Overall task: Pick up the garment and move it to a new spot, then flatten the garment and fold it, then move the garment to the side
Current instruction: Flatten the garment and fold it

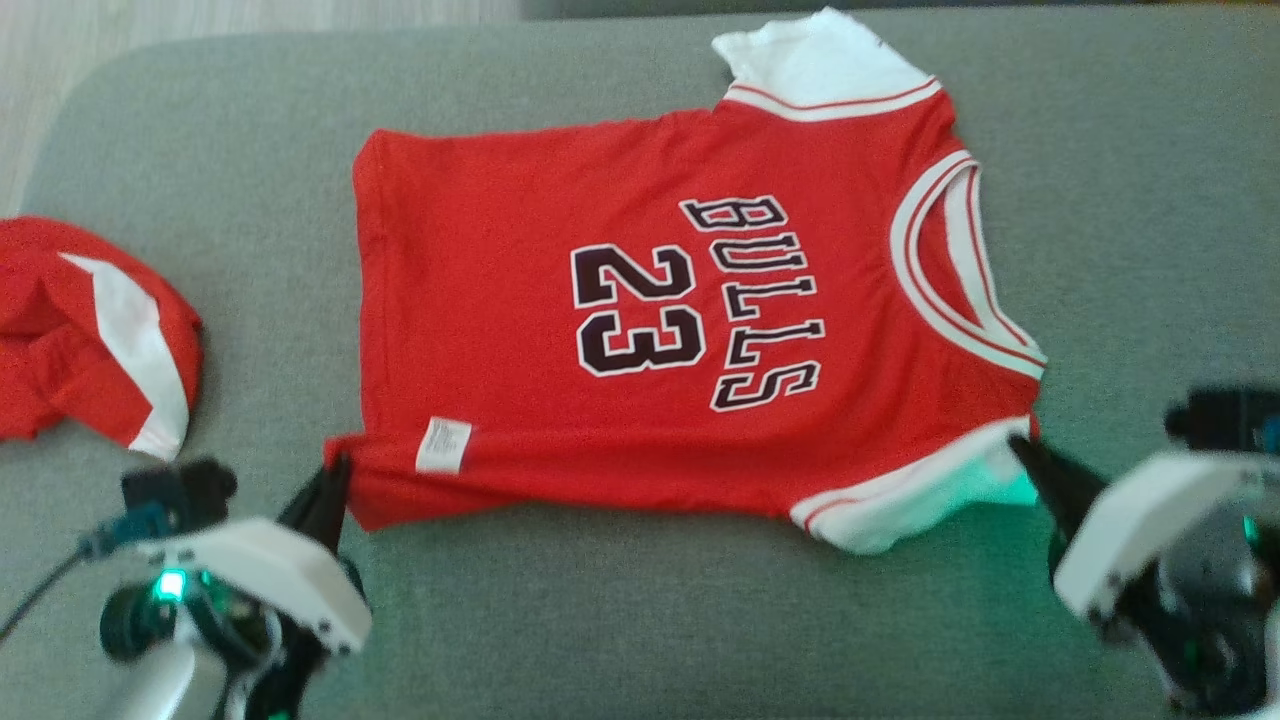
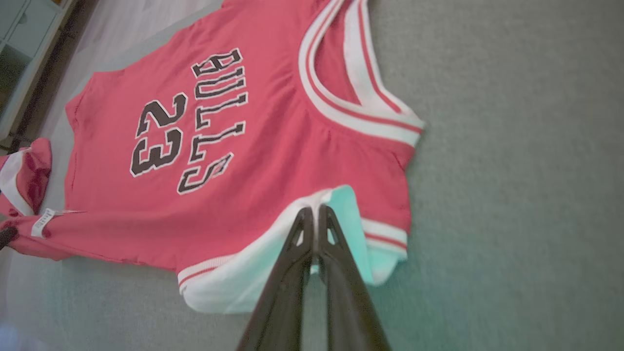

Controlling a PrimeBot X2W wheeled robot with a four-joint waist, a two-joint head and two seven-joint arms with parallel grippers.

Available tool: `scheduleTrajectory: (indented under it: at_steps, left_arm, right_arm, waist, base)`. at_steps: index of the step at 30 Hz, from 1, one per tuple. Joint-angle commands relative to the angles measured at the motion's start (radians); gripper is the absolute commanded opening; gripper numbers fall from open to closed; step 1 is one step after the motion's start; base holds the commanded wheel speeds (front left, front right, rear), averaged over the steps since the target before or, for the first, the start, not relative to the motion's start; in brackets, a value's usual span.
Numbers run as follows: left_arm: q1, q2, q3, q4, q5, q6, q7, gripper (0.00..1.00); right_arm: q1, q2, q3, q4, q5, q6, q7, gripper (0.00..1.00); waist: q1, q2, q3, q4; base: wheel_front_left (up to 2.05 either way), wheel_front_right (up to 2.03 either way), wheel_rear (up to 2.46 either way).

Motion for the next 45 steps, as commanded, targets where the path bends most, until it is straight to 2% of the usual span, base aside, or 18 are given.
scheduleTrajectory:
  at_steps: [1, 5, 9, 17, 22, 23, 24, 25, 26, 27, 28, 29, 33, 36, 39, 41, 42, 45]
  left_arm:
    - [-0.073, 0.015, 0.050, -0.005, -0.005, -0.014, 0.004, 0.00]
    - [-0.176, 0.001, 0.051, 0.090, -0.031, -0.062, 0.018, 0.00]
    - [-0.259, -0.018, 0.048, 0.171, -0.041, -0.097, 0.018, 0.00]
    - [-0.396, -0.059, 0.021, 0.316, -0.041, -0.160, 0.011, 0.00]
    - [-0.448, -0.085, 0.000, 0.395, -0.034, -0.208, -0.018, 0.00]
    - [-0.454, -0.091, -0.004, 0.412, -0.033, -0.216, -0.025, 0.00]
    - [-0.458, -0.098, -0.009, 0.428, -0.034, -0.225, -0.030, 0.03]
    - [-0.460, -0.105, -0.013, 0.442, -0.035, -0.232, -0.035, 0.36]
    - [-0.460, -0.105, -0.013, 0.442, -0.035, -0.232, -0.035, 0.36]
    - [-0.461, -0.110, -0.015, 0.454, -0.032, -0.236, -0.047, 0.91]
    - [-0.461, -0.116, -0.016, 0.462, -0.026, -0.237, -0.065, 1.00]
    - [-0.458, -0.124, -0.015, 0.468, -0.022, -0.237, -0.087, 1.00]
    - [-0.428, -0.145, -0.005, 0.472, 0.031, -0.202, -0.232, 1.00]
    - [-0.394, -0.151, -0.004, 0.449, 0.117, -0.136, -0.381, 1.00]
    - [-0.353, -0.159, -0.007, 0.406, 0.200, -0.057, -0.511, 1.00]
    - [-0.332, -0.158, -0.006, 0.370, 0.251, -0.011, -0.556, 1.00]
    - [-0.314, -0.154, 0.005, 0.324, 0.300, 0.026, -0.580, 1.00]
    - [-0.279, -0.147, 0.019, 0.257, 0.372, 0.065, -0.589, 1.00]
  right_arm:
    - [-0.065, -0.028, 0.026, -0.015, -0.003, -0.001, 0.015, 0.00]
    - [-0.224, -0.061, 0.030, 0.099, 0.010, -0.001, 0.039, 0.00]
    - [-0.353, -0.088, 0.019, 0.215, 0.034, -0.001, 0.019, 0.00]
    - [-0.528, -0.135, -0.003, 0.418, 0.078, -0.001, -0.125, 0.00]
    - [-0.569, -0.179, 0.067, 0.493, 0.104, -0.001, -0.242, 0.00]
    - [-0.570, -0.183, 0.083, 0.509, 0.113, -0.001, -0.263, 0.05]
    - [-0.571, -0.187, 0.100, 0.523, 0.123, -0.001, -0.290, 0.72]
    - [-0.569, -0.189, 0.115, 0.536, 0.133, -0.001, -0.316, 1.00]
    - [-0.569, -0.189, 0.115, 0.536, 0.133, -0.001, -0.316, 1.00]
    - [-0.565, -0.194, 0.133, 0.547, 0.143, -0.001, -0.340, 1.00]
    - [-0.561, -0.200, 0.150, 0.552, 0.150, -0.001, -0.373, 1.00]
    - [-0.554, -0.207, 0.167, 0.555, 0.153, -0.001, -0.409, 1.00]
    - [-0.503, -0.222, 0.222, 0.536, 0.131, -0.001, -0.595, 1.00]
    - [-0.454, -0.225, 0.245, 0.498, 0.056, -0.001, -0.749, 1.00]
    - [-0.397, -0.209, 0.226, 0.451, -0.047, -0.001, -0.868, 1.00]
    - [-0.355, -0.184, 0.207, 0.408, -0.109, -0.001, -0.913, 1.00]
    - [-0.312, -0.154, 0.189, 0.356, -0.158, -0.001, -0.936, 1.00]
    - [-0.244, -0.110, 0.170, 0.267, -0.211, -0.001, -0.947, 1.00]
  waist:
    - [-0.0002, 0.0000, 0.025, 0.012]
    - [-0.0002, 0.0000, 0.051, 0.030]
    - [-0.0002, 0.0000, 0.070, 0.047]
    - [-0.0002, 0.0000, 0.102, 0.068]
    - [-0.0002, 0.0000, 0.115, 0.064]
    - [-0.0002, 0.0000, 0.117, 0.063]
    - [-0.0002, 0.0000, 0.118, 0.061]
    - [-0.0002, 0.0000, 0.118, 0.059]
    - [-0.0002, 0.0000, 0.118, 0.059]
    - [-0.0002, 0.0000, 0.119, 0.057]
    - [-0.0002, 0.0000, 0.119, 0.056]
    - [-0.0002, 0.0000, 0.120, 0.055]
    - [-0.0002, 0.0000, 0.112, 0.047]
    - [-0.0002, 0.0000, 0.103, 0.039]
    - [-0.0002, 0.0000, 0.087, 0.034]
    - [-0.0002, 0.0000, 0.077, 0.031]
    - [-0.0002, 0.0000, 0.069, 0.027]
    - [-0.0002, 0.0000, 0.056, 0.024]
  base:
    - [0.00, 0.00, 0.00]
    - [0.00, 0.00, 0.00]
    - [0.00, 0.00, 0.00]
    - [0.00, 0.00, 0.00]
    - [0.00, 0.00, 0.00]
    - [0.00, 0.00, 0.00]
    - [0.00, 0.00, 0.00]
    - [0.00, 0.00, 0.00]
    - [0.00, 0.00, 0.00]
    - [0.00, 0.00, 0.00]
    - [0.00, 0.00, 0.00]
    - [0.00, 0.00, 0.00]
    - [0.00, 0.00, 0.00]
    - [0.00, 0.00, 0.00]
    - [0.00, 0.00, 0.00]
    - [0.00, 0.00, 0.00]
    - [0.00, 0.00, 0.00]
    - [0.00, 0.00, 0.00]
